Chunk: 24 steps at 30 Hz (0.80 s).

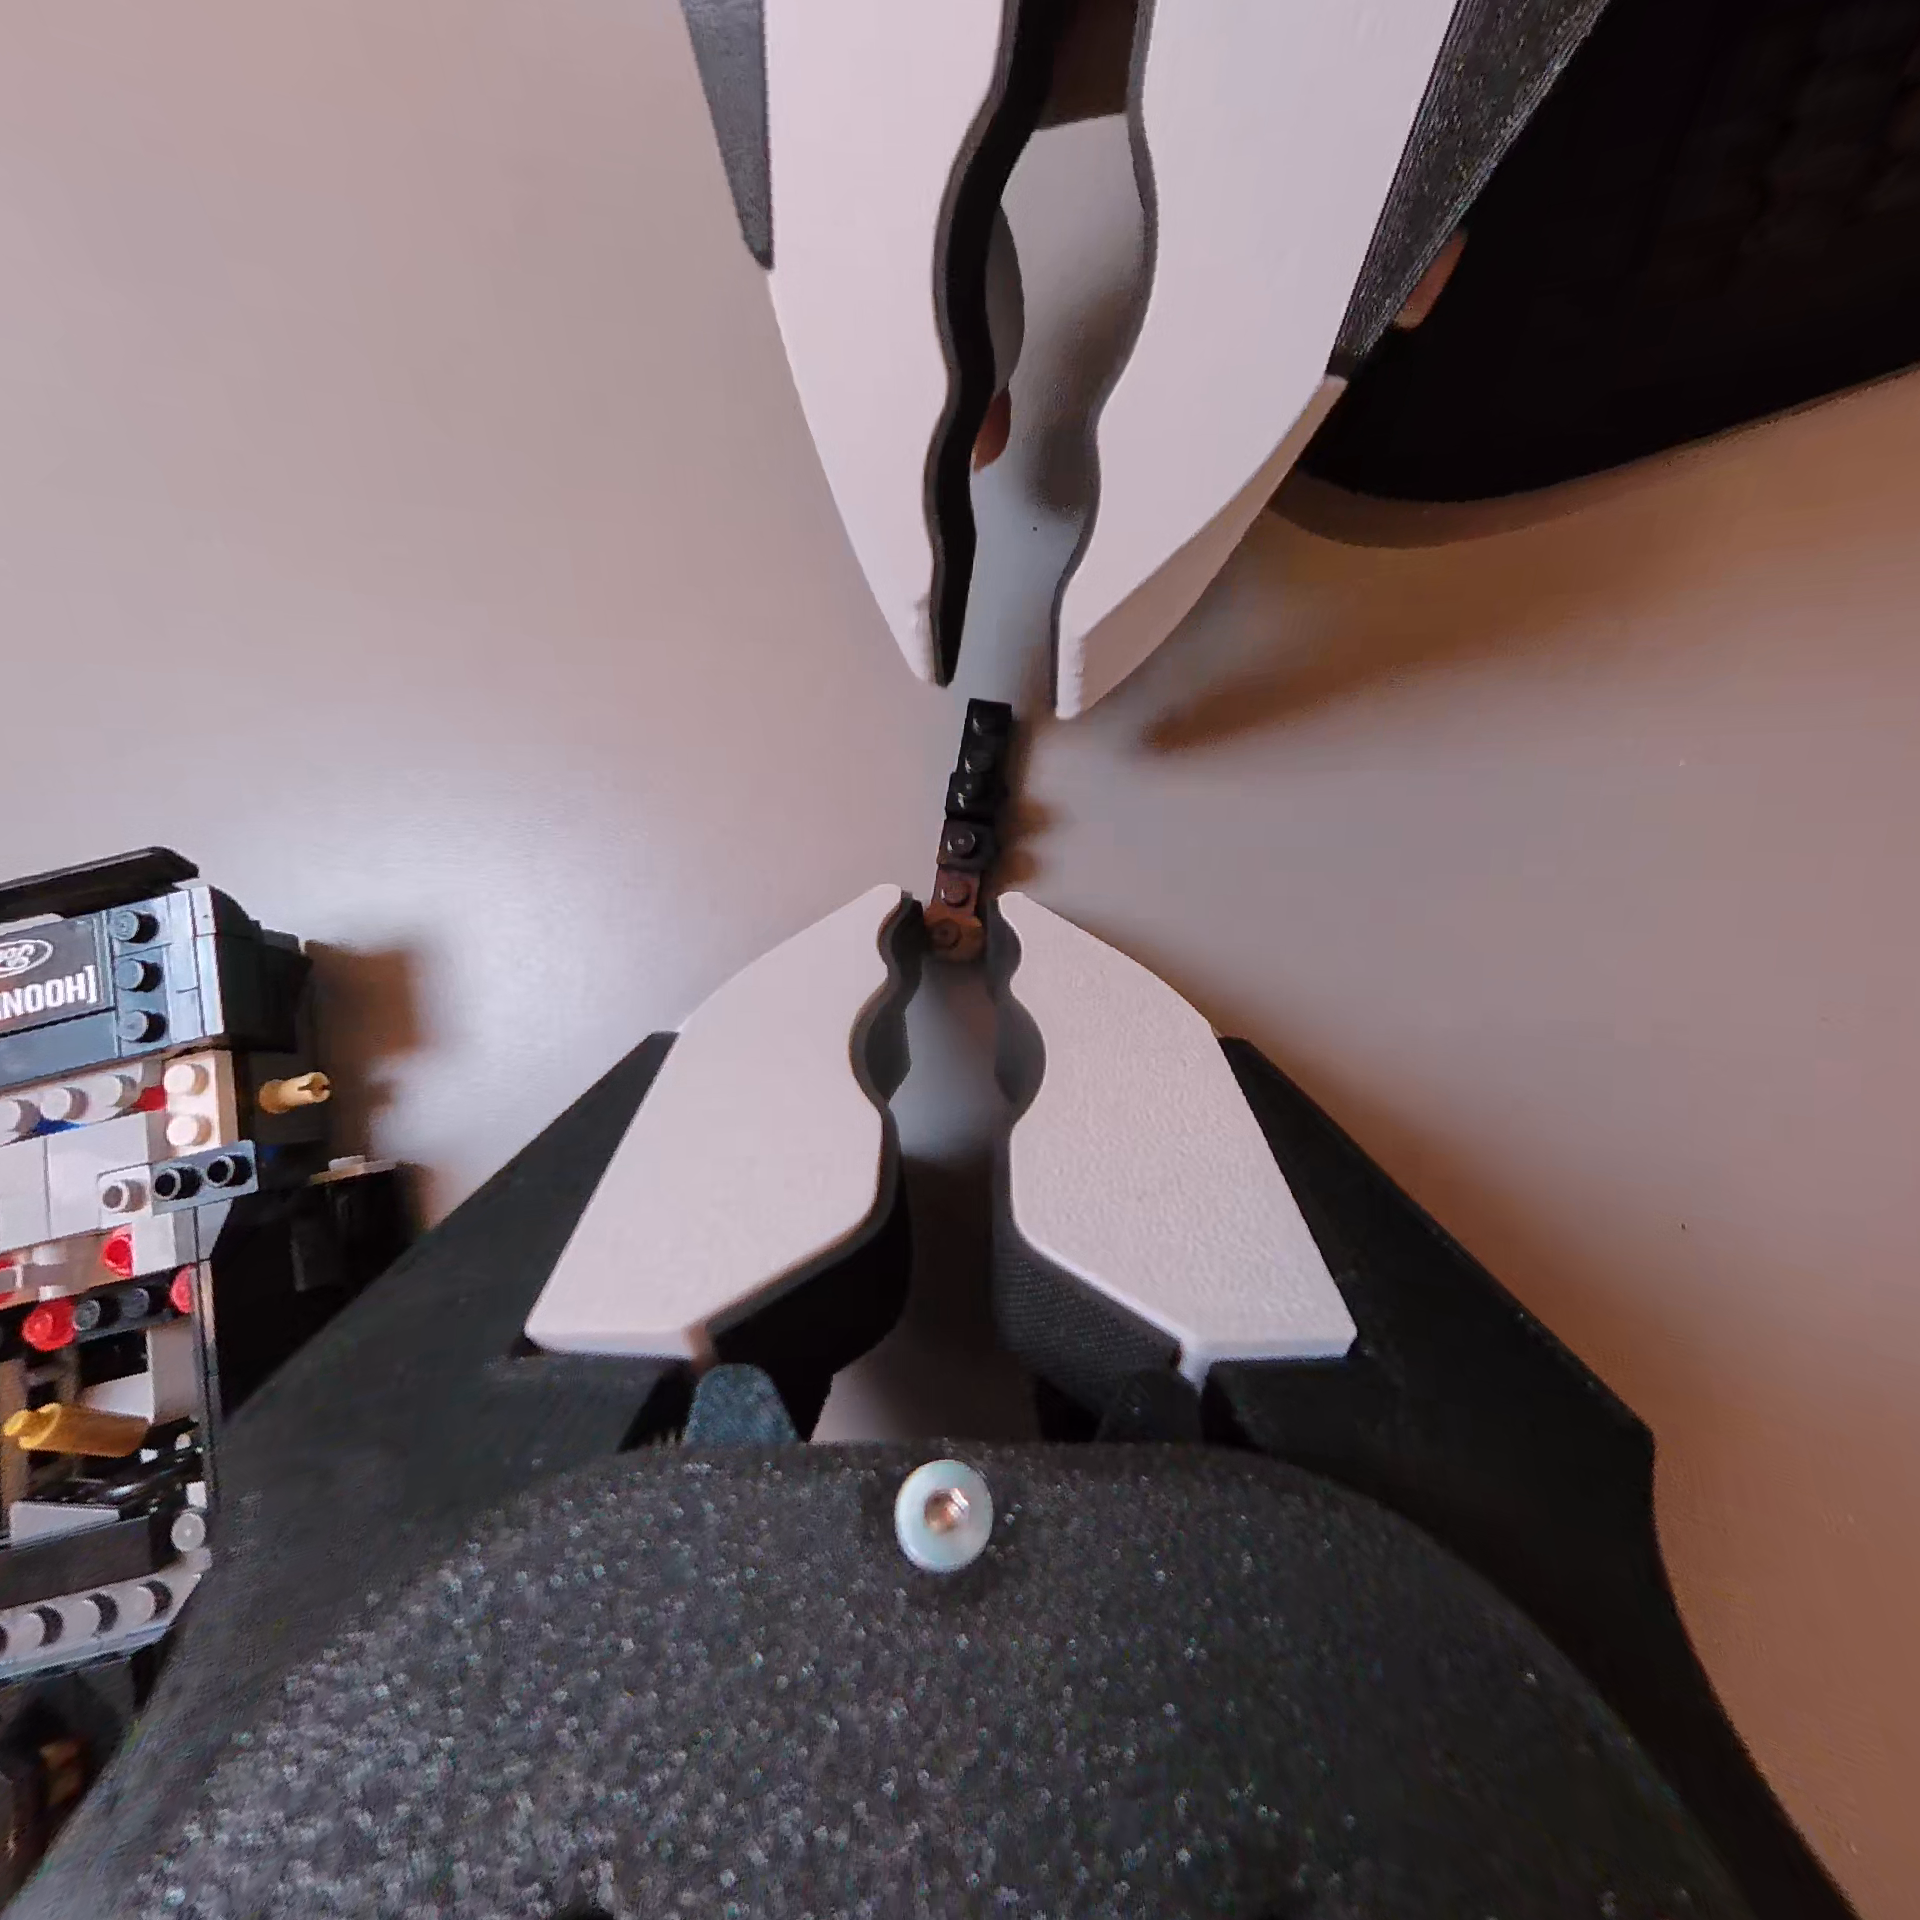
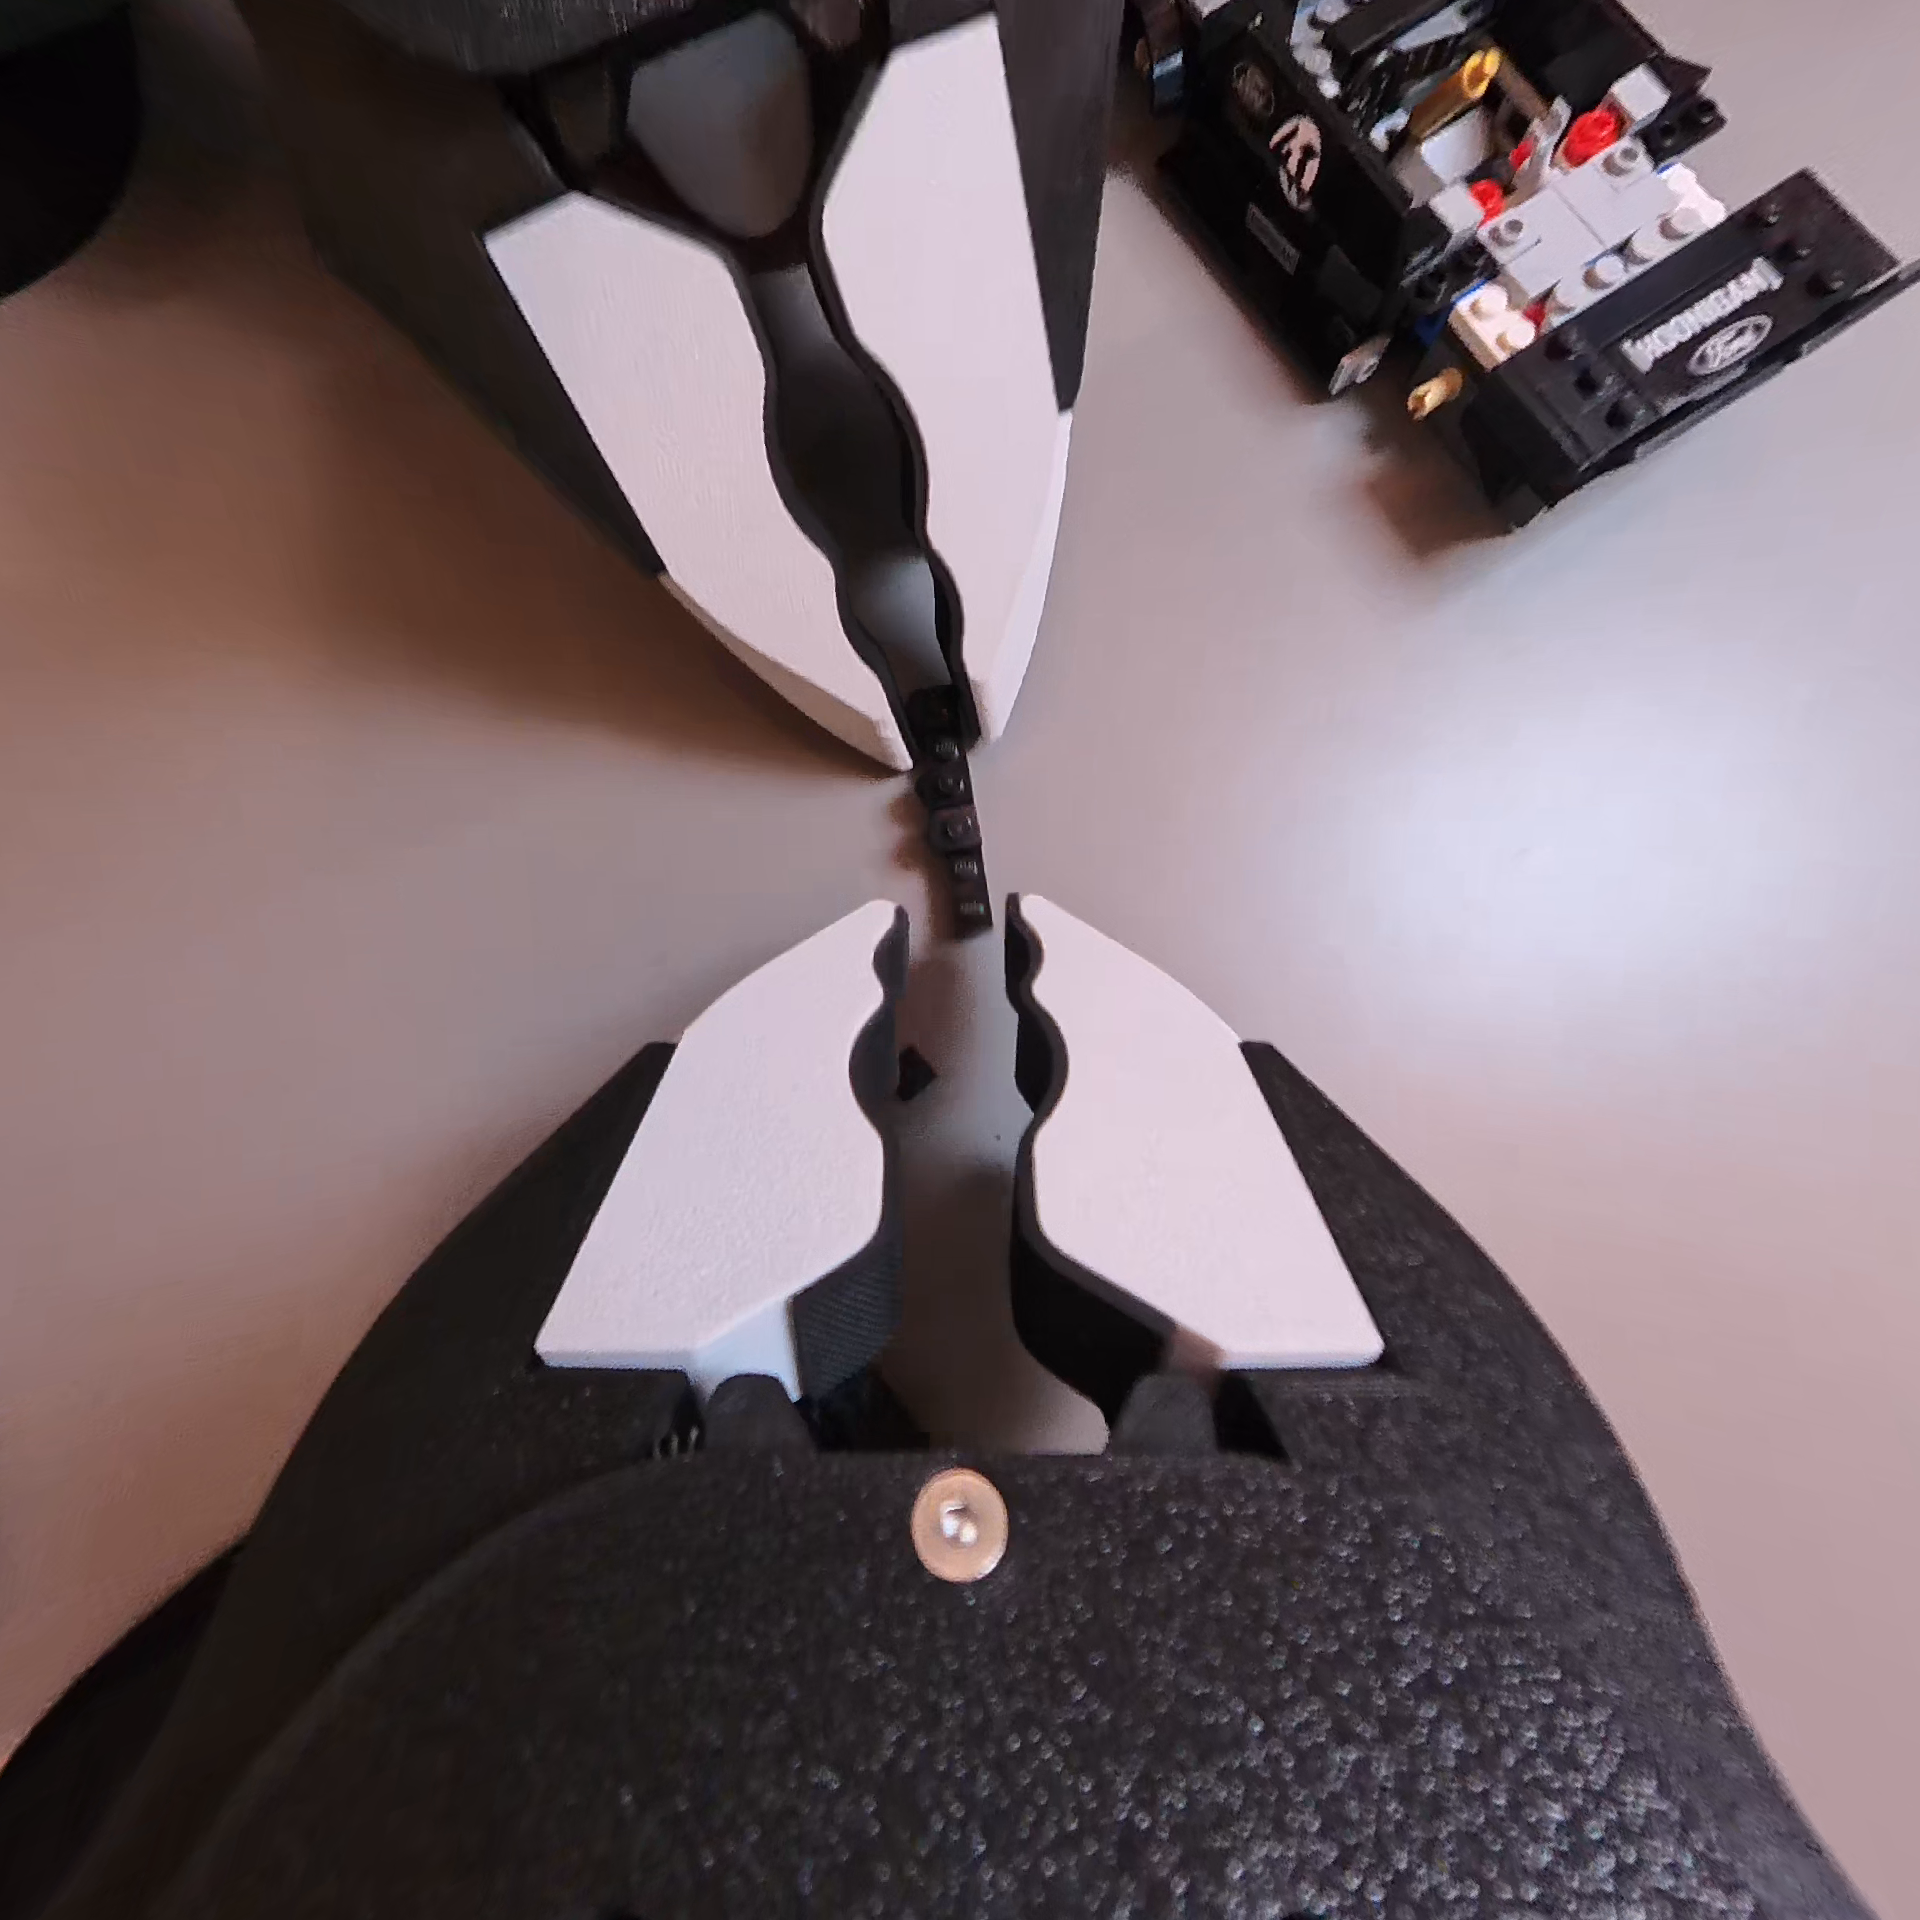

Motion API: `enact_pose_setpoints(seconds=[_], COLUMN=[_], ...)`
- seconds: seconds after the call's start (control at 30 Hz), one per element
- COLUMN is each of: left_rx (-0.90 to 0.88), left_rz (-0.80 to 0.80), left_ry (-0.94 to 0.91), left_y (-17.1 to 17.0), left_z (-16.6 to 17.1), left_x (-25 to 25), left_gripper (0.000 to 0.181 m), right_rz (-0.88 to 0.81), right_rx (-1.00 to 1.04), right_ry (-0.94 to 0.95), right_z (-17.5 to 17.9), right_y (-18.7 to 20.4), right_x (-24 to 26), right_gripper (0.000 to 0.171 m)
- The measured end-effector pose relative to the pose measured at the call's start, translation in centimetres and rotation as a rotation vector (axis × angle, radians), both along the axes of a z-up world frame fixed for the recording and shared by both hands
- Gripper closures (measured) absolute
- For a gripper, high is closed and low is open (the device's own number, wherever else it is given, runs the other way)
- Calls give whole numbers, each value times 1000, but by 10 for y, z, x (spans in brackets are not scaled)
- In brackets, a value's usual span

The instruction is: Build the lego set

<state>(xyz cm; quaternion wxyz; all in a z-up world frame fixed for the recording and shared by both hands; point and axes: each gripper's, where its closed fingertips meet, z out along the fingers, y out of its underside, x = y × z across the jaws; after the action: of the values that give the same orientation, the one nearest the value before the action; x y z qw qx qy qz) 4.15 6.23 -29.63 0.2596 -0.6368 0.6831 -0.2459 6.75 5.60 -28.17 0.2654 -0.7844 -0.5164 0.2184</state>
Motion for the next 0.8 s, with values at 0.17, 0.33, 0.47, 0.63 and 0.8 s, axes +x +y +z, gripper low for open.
enact_pose_setpoints(seconds=[0.17, 0.33, 0.47, 0.63, 0.8], left_rx=[-20, -20, -25, -19, 122], left_rz=[-3, -10, -14, 11, 64], left_ry=[-16, -20, -23, -29, -107], left_y=[-1, -3, -4, -2, 8], left_z=[0, 0, 0, 3, 29], left_x=[-2, -4, -5, -7, -6], left_gripper=[169, 169, 169, 162, 152], right_rz=[4, 19, 22, -49, -147], right_rx=[2, -2, 5, -17, -85], right_ry=[-50, -64, -85, -12, 81], right_z=[-10, -13, -15, -9, 5], right_y=[-3, -1, -1, -1, 6], right_x=[6, 0, -2, -3, 6], right_gripper=[153, 154, 163, 163, 163])
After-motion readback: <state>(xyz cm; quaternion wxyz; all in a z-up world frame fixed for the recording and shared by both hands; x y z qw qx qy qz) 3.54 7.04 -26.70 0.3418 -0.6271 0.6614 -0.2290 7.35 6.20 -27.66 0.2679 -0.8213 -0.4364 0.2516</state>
